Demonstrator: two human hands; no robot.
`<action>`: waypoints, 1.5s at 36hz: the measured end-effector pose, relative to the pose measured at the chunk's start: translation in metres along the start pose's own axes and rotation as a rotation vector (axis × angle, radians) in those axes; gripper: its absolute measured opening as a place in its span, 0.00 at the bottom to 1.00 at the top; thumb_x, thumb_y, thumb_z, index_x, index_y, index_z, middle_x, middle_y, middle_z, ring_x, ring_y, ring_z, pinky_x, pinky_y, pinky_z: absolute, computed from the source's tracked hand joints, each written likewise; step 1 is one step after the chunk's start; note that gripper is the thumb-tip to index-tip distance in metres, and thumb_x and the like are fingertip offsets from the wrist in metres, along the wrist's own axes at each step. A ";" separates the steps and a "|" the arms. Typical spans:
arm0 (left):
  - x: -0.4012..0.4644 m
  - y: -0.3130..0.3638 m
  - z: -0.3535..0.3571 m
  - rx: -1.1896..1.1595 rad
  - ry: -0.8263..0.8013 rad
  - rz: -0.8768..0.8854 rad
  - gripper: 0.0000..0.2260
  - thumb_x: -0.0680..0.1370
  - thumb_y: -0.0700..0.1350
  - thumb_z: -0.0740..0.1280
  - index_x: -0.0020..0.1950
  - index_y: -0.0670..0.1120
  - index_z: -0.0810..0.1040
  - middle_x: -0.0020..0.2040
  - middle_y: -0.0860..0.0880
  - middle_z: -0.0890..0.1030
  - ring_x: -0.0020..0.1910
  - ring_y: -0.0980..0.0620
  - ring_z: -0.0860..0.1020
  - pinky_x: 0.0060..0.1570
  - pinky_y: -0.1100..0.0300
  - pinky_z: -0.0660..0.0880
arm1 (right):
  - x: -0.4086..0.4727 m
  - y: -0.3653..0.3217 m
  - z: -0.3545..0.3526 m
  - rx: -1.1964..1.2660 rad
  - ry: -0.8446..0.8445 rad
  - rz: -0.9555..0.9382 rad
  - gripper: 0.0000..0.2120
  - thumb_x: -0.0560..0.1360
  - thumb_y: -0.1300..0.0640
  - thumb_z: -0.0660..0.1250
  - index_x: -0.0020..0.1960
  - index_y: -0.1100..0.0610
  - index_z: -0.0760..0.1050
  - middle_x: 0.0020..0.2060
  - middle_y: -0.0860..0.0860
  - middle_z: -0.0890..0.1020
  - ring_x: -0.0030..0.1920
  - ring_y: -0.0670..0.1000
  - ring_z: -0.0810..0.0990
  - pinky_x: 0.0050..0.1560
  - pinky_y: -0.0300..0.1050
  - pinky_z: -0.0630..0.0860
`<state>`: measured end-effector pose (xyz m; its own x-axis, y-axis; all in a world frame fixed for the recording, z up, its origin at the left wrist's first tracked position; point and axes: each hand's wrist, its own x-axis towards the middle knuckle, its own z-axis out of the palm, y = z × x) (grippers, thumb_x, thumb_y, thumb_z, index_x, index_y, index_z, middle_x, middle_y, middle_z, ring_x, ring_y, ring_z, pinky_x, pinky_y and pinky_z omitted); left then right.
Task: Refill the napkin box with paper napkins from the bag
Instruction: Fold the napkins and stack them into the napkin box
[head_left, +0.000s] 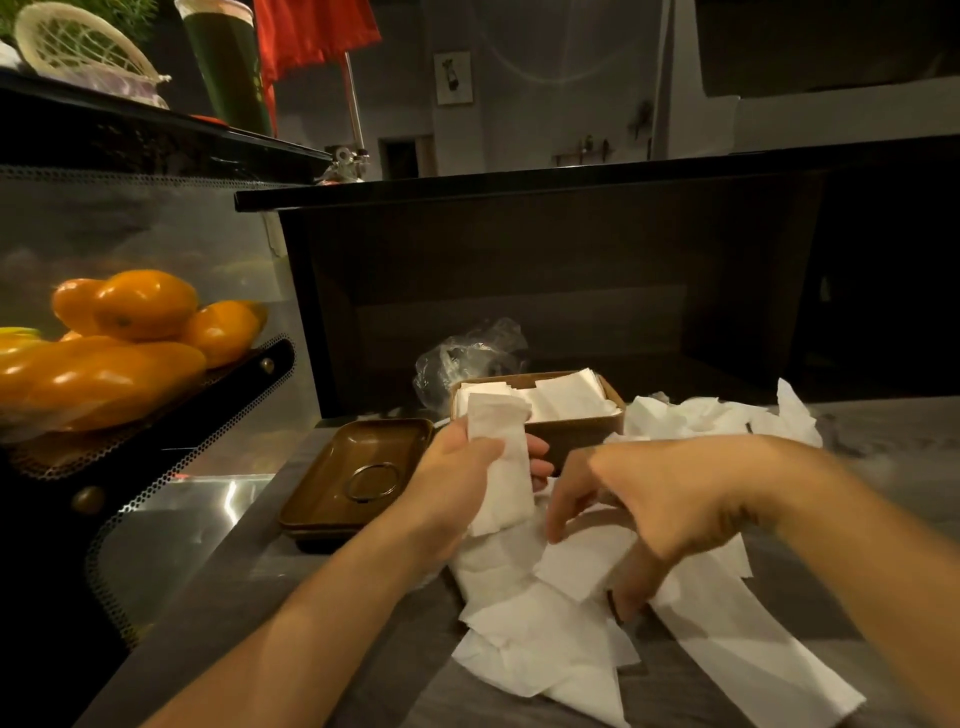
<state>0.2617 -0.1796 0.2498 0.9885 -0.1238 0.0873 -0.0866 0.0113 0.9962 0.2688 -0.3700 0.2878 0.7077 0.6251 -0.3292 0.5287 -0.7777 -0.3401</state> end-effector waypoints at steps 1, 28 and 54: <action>0.000 -0.001 0.002 0.016 -0.010 -0.002 0.10 0.85 0.43 0.58 0.55 0.52 0.79 0.45 0.50 0.87 0.45 0.50 0.86 0.42 0.56 0.83 | 0.002 0.002 0.002 0.005 0.022 -0.004 0.22 0.65 0.43 0.81 0.53 0.27 0.75 0.55 0.30 0.70 0.62 0.44 0.73 0.66 0.46 0.75; -0.002 -0.005 0.003 0.065 0.000 -0.012 0.10 0.85 0.43 0.59 0.51 0.53 0.78 0.44 0.49 0.87 0.47 0.46 0.86 0.50 0.48 0.82 | -0.002 0.018 0.019 0.413 0.372 -0.020 0.04 0.77 0.42 0.69 0.49 0.38 0.82 0.50 0.38 0.83 0.53 0.44 0.81 0.53 0.40 0.79; -0.006 0.004 0.006 -0.108 -0.149 -0.134 0.17 0.83 0.57 0.55 0.62 0.53 0.79 0.52 0.47 0.87 0.51 0.47 0.85 0.55 0.48 0.81 | 0.007 -0.004 0.016 0.539 0.861 -0.073 0.01 0.75 0.49 0.74 0.45 0.42 0.84 0.40 0.33 0.82 0.47 0.34 0.80 0.40 0.28 0.77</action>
<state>0.2550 -0.1844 0.2528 0.9602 -0.2767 -0.0388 0.0661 0.0901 0.9937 0.2646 -0.3616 0.2727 0.8916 0.2435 0.3817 0.4528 -0.4731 -0.7558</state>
